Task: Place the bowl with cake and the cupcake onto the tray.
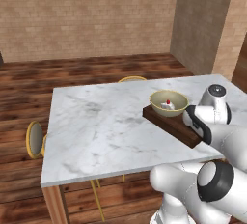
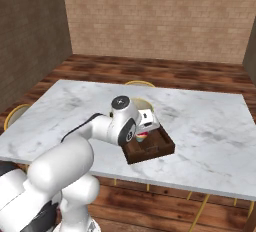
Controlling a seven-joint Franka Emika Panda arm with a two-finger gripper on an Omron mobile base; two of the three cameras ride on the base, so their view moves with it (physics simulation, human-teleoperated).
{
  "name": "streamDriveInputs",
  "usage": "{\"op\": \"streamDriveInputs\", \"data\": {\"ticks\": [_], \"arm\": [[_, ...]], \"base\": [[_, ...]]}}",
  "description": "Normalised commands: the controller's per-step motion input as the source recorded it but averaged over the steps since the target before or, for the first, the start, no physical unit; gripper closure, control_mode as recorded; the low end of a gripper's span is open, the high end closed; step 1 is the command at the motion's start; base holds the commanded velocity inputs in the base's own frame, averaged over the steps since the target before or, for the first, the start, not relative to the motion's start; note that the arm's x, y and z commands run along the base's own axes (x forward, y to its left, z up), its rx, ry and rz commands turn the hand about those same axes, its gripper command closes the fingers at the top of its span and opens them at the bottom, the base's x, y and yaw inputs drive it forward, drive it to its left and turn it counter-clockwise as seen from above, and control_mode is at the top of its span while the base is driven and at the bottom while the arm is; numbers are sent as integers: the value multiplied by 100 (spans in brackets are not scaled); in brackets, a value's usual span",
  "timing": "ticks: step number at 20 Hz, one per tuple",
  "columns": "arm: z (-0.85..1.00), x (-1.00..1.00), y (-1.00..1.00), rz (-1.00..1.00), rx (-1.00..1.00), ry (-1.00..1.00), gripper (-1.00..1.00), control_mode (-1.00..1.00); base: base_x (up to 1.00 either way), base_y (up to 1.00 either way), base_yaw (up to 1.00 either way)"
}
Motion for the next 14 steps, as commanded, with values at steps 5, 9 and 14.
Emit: {"op": "streamDriveInputs", "data": {"ticks": [5, 9, 14], "arm": [[-7, 12, 0, 2, 0, 0, 100, -100], [-5, 7, 0, 1, 0, 0, 100, -100], [-7, 6, 0, 0, 0, 0, 100, -100]], "base": [[0, 0, 0], [0, 0, 0], [0, 0, 0]]}}
